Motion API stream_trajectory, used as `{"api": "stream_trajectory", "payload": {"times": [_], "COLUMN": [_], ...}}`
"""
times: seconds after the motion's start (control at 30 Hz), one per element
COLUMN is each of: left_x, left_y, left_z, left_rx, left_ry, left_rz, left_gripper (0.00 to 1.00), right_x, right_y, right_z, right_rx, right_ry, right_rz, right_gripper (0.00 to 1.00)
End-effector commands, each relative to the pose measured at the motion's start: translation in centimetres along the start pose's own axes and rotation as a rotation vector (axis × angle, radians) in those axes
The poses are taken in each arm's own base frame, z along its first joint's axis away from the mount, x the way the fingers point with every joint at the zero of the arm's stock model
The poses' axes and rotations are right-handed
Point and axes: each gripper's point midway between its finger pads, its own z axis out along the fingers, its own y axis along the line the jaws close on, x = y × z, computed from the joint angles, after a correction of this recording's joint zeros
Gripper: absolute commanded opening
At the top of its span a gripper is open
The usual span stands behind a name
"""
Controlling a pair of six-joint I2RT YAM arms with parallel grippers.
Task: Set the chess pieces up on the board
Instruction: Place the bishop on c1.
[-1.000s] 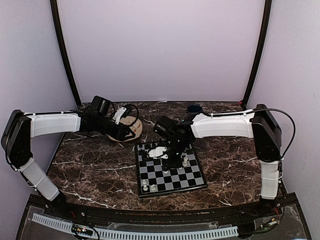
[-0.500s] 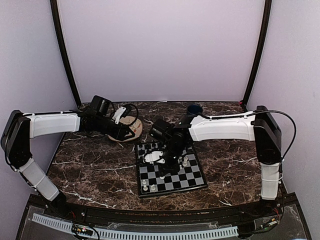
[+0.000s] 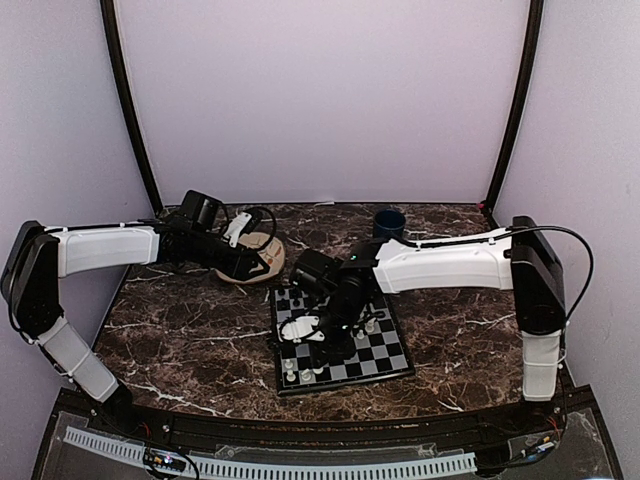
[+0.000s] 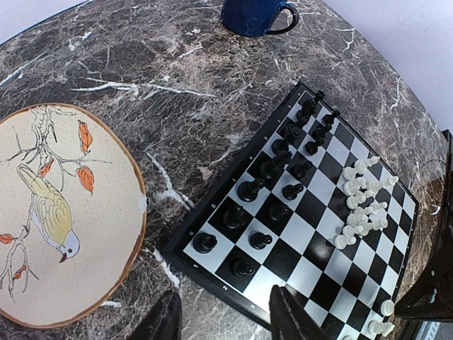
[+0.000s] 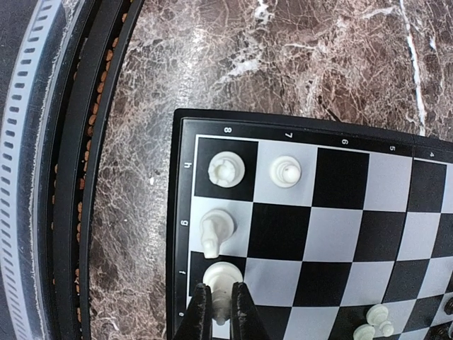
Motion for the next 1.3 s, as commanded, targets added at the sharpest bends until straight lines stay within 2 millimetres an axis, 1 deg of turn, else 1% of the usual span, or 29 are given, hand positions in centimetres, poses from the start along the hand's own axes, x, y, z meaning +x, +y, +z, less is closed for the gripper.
{"api": "stream_trajectory", "payload": {"times": [0.0,0.3,0.6,0.67,0.77,0.83,1.27], "left_x": [-2.0,-1.8,-1.9,-1.9,-1.9,-1.9,-1.8], "left_y": [-0.4,-0.4,-0.4,-0.4,-0.4,-0.4,-0.3], "left_z": [-1.7,-1.6,-1.6,-1.6,-1.6,-1.6,-1.5], "left_rx": [-0.007,-0.008,-0.007,-0.007,-0.006,-0.007,-0.007], "left_ry": [-0.052,-0.048,-0.049,-0.049,-0.049,-0.049,-0.045], "left_rz": [0.018,0.016,0.016,0.015,0.016,0.015,0.015], "left_gripper": [0.45,0.45,0.45,0.45,0.45,0.45,0.45], "right_x": [0.2,0.7,0.9,1.0,0.9,0.8,0.8], "right_y": [0.7,0.7,0.6,0.5,0.3,0.3,0.4], "right_z": [0.0,0.6,1.0,1.1,1.1,1.0,0.8], "right_rx": [-0.015,-0.013,-0.008,-0.004,0.001,0.006,0.005], "right_ry": [0.003,0.019,0.022,0.025,0.023,0.018,0.015], "right_rz": [-0.013,-0.014,-0.009,-0.009,-0.006,-0.005,-0.003], "right_gripper": [0.03,0.03,0.06,0.08,0.18,0.22,0.28]}}
